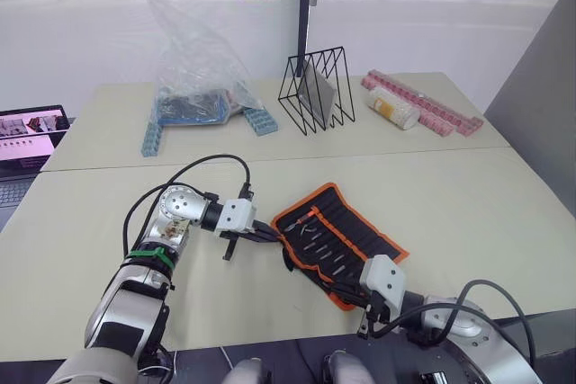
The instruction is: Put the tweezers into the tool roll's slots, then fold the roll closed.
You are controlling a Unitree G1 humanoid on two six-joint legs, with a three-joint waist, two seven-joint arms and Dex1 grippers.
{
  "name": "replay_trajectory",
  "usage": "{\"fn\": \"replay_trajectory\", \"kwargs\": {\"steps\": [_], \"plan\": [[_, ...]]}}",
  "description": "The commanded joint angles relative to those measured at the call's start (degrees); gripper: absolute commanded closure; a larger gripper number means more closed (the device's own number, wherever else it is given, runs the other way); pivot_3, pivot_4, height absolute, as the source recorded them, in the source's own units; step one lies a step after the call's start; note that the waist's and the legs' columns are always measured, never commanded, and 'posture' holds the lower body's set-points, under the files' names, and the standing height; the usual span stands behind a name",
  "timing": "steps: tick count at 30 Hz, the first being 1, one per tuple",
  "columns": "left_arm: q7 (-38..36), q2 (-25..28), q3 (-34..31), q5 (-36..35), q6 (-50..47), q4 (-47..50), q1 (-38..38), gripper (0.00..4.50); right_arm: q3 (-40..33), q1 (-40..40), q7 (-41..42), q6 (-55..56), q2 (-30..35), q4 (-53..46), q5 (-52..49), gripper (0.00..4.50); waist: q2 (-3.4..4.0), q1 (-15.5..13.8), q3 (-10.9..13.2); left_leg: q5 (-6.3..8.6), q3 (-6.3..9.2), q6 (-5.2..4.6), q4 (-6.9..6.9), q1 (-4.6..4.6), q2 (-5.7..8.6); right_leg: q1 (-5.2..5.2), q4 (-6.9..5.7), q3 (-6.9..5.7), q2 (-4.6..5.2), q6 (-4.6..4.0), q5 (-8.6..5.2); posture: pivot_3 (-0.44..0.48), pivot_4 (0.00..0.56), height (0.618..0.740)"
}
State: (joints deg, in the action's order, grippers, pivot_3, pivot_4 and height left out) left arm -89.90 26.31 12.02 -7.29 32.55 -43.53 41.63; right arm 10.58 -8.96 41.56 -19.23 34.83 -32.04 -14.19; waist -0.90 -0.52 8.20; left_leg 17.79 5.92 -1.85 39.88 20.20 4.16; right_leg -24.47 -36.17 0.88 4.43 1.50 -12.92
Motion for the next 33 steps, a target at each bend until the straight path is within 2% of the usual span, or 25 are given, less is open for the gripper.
{"fn": "replay_trajectory", "kwargs": {"steps": [1, 7, 12, 17, 21, 27, 33], "plan": [[0.13, 1.63, -0.93, -2.19, -2.2, 6.1, -2.56, 4.47, -0.49, 1.42, -0.8, 0.51, -0.33, -0.59, 0.76, 4.5, 0.0, 0.02, 0.0, 0.0, 0.0, 0.0, 0.0, 0.0, 0.0, -0.01, 0.0, 0.0, 0.0, 0.0, 0.0, 0.0, 0.15, 0.724], [3.38, 6.61, -2.92, -4.79, -9.56, 19.84, -10.95, 4.47, -0.78, 4.34, -0.59, 2.91, -0.05, 2.08, 3.25, 4.5, 0.01, 0.31, 0.0, 0.0, 0.0, 0.01, -0.02, 0.0, -0.02, -0.05, -0.02, 0.05, 0.0, 0.0, 0.0, 0.0, 0.15, 0.724], [8.0, 12.12, -5.61, -7.31, -17.54, 35.26, -21.62, 4.47, 0.78, 8.07, 0.81, 5.73, -0.19, 4.72, 4.8, 4.5, 0.04, 0.93, 0.0, 0.0, 0.0, 0.02, -0.09, -0.01, -0.06, -0.12, -0.02, 0.12, 0.0, -0.01, 0.0, 0.0, 0.15, 0.724], [14.86, 16.29, -9.51, -10.14, -27.39, 51.02, -34.02, 4.47, 4.49, 12.98, 1.49, 10.01, -1.47, 7.45, 8.63, 4.5, 0.07, 1.14, 0.03, 0.01, 0.0, 0.02, -0.11, 0.0, -0.07, -0.14, -0.02, 0.15, 0.02, -0.01, 0.0, 0.0, 0.15, 0.724], [21.63, 17.04, -12.63, -12.61, -34.97, 62.04, -43.15, 4.47, 6.79, 18.06, 2.11, 12.34, -4.07, 10.8, 10.23, 4.5, 0.1, 1.22, 0.05, 0.01, -0.01, 0.04, -0.14, 0.0, -0.07, -0.15, -0.01, 0.19, 0.04, -0.02, 0.0, 0.0, 0.15, 0.724], [27.53, 16.93, -13.31, -14.02, -41.66, 71.07, -49.47, 4.47, 6.31, 19.78, 4.84, 14.66, -3.43, 12.62, 10.0, 4.5, 0.14, 0.51, 0.07, 0.03, -0.01, 0.03, -0.14, 0.0, -0.05, -0.11, 0.01, 0.13, 0.09, -0.02, 0.01, 0.0, 0.15, 0.724], [30.17, 16.56, -12.01, -14.37, -46.05, 71.36, -48.53, 4.47, 3.91, 18.05, 7.49, 13.69, -0.6, 12.19, 8.23, 4.5, 0.15, 0.36, 0.07, 0.03, -0.01, 0.05, -0.15, -0.01, -0.06, -0.11, 0.01, 0.13, 0.09, -0.03, 0.01, 0.0, 0.15, 0.724]]}}
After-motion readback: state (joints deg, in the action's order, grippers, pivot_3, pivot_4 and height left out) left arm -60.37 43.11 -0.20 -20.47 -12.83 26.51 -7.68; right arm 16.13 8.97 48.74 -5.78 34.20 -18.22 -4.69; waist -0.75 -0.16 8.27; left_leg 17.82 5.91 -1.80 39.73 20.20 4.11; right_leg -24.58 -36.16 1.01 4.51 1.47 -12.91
